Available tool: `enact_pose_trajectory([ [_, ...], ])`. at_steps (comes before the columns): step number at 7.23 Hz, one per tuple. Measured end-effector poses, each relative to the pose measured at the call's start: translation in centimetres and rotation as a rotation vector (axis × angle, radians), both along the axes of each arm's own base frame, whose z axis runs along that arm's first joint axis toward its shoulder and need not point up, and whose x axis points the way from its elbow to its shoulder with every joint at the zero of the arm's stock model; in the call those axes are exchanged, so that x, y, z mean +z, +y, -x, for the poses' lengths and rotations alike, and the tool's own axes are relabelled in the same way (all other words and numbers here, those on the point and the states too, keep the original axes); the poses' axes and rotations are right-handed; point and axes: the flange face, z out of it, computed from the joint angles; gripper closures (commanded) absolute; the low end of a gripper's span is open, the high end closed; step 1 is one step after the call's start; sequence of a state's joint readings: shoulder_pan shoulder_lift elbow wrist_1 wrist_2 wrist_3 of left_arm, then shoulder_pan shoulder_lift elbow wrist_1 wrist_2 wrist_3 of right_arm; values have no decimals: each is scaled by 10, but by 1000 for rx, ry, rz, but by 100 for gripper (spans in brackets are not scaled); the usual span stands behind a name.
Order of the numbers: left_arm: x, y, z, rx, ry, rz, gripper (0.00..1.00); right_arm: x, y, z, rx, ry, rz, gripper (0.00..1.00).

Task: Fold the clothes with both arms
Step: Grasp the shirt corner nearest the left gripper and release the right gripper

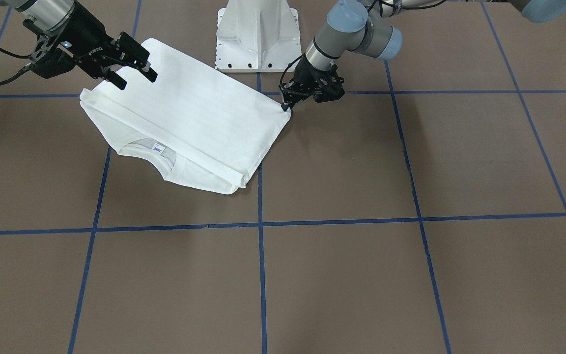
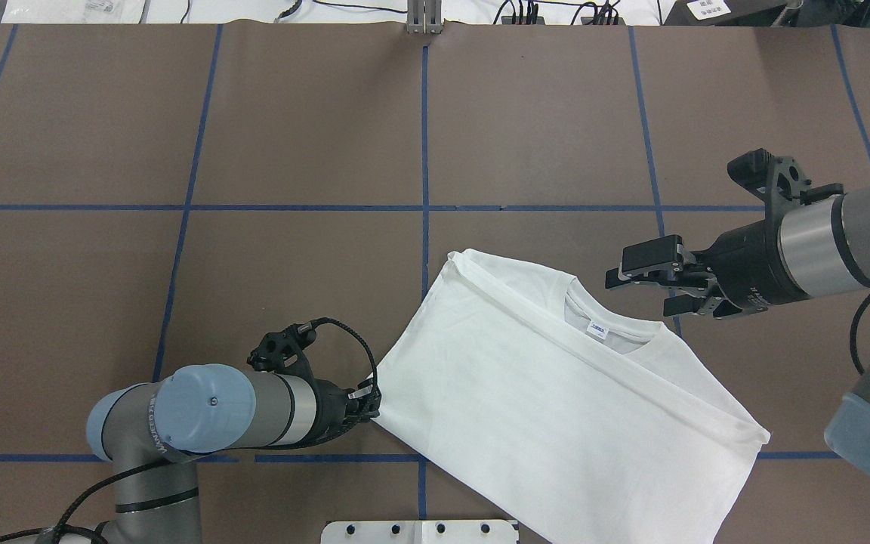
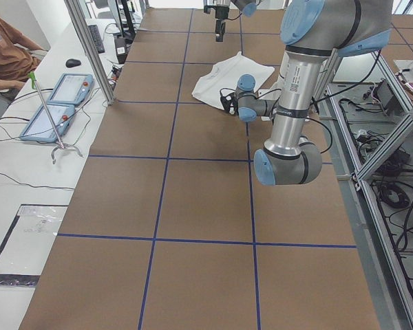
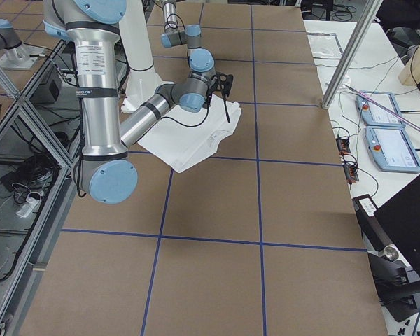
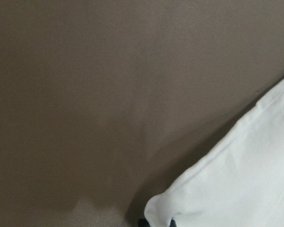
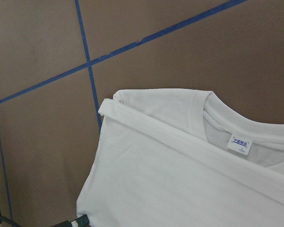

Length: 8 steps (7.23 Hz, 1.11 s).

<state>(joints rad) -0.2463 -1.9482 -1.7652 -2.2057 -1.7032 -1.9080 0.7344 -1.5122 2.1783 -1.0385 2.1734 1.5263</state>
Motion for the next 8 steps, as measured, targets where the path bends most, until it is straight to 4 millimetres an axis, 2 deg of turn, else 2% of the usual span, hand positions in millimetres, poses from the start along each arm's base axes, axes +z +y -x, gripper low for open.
enact_pose_trajectory([
  [1, 0, -1, 0, 0, -1, -2, 32, 0, 0, 0, 1, 0, 0, 0],
  [8, -5, -5, -1, -5, 7, -5, 36, 1, -1, -2, 5, 2, 2, 0],
])
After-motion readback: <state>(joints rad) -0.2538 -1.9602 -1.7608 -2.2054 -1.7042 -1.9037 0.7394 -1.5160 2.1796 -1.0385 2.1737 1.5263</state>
